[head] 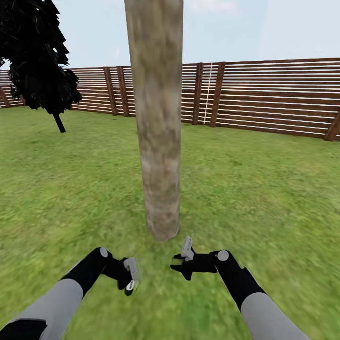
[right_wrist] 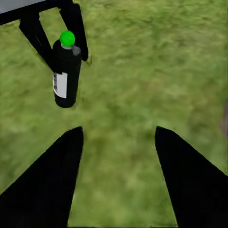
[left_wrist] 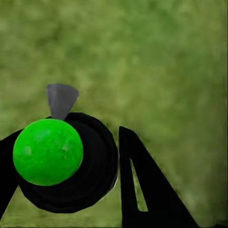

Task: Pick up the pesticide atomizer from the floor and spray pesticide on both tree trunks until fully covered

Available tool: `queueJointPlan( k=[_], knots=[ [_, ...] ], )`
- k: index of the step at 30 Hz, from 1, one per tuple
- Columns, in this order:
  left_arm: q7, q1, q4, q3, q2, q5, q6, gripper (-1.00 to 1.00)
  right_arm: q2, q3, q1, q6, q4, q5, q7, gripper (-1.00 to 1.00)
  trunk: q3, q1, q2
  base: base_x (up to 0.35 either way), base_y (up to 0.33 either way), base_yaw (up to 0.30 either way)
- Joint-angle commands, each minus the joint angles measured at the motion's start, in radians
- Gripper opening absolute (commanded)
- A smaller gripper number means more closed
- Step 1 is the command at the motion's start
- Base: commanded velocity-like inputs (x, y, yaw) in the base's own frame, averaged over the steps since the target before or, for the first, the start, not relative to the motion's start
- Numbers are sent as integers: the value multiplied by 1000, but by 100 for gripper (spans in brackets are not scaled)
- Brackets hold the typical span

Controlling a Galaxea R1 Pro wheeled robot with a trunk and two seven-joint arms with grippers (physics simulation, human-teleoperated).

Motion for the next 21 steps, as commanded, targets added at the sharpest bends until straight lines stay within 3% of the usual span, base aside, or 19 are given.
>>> queueJointPlan(
  k=[1, 4, 6, 8, 9, 10, 11, 12, 15, 16, 17, 18, 21],
  knots=[
    [0, 2, -1, 1, 19, 2, -2, -100, 0, 0, 0, 0, 1, 0, 0, 100, 0, 0, 0, 0, 0, 0],
    [6, 3, -1, 9, 62, 5, 0, -100, -2, -2, 0, -2, 5, 0, -1, 100, 0, 0, 0, 0, 0, 0],
    [45, 3, -2, 50, 67, 28, 5, -100, -7, -4, 1, -4, 12, 0, -7, 100, 0, 0, 0, 0, 0, 0],
    [189, 4, 0, 192, 66, 77, 11, -100, -28, -10, 6, -7, 48, -3, -72, 100, 0, 0, 0, 0, 0, 0],
    [250, 5, 0, 241, 63, 86, 12, -100, -43, -11, 8, -9, 71, -5, -128, 100, 0, 0, 0, 0, 0, 0],
    [339, 7, 1, 294, 59, 94, 12, -100, -68, -19, 13, -19, 116, -9, -230, 100, 0, 0, 0, 0, 0, 0],
    [395, 14, 2, 323, 54, 99, 11, -100, -84, -46, 21, -47, 170, -11, -334, 100, 0, 0, 0, 0, 0, 0],
    [422, 23, 8, 338, 46, 102, 11, -100, -93, -97, 28, -96, 221, -12, -429, 100, 0, 0, 0, 0, 0, 0],
    [476, 40, 74, 356, -7, 101, 13, -100, -101, -342, 49, -296, 387, -11, -673, 100, 0, 0, 0, 0, 0, 0],
    [511, 41, 90, 360, -21, 102, 13, -100, -103, -405, 62, -358, 427, -9, -733, 100, 0, 0, 0, 0, 0, 0],
    [559, 42, 104, 363, -33, 108, 14, -100, -107, -445, 88, -422, 448, -9, -789, 100, 0, 0, 0, 0, 0, 0],
    [590, 43, 117, 368, -39, 118, 15, -100, -112, -460, 105, -454, 456, -9, -823, 100, 0, 0, 0, 0, 0, 0],
    [756, 43, 189, 433, -49, 232, 15, -100, -142, -485, 172, -509, 471, -10, -956, 100, 0, 0, 0, 0, 0, 0]
  ],
)
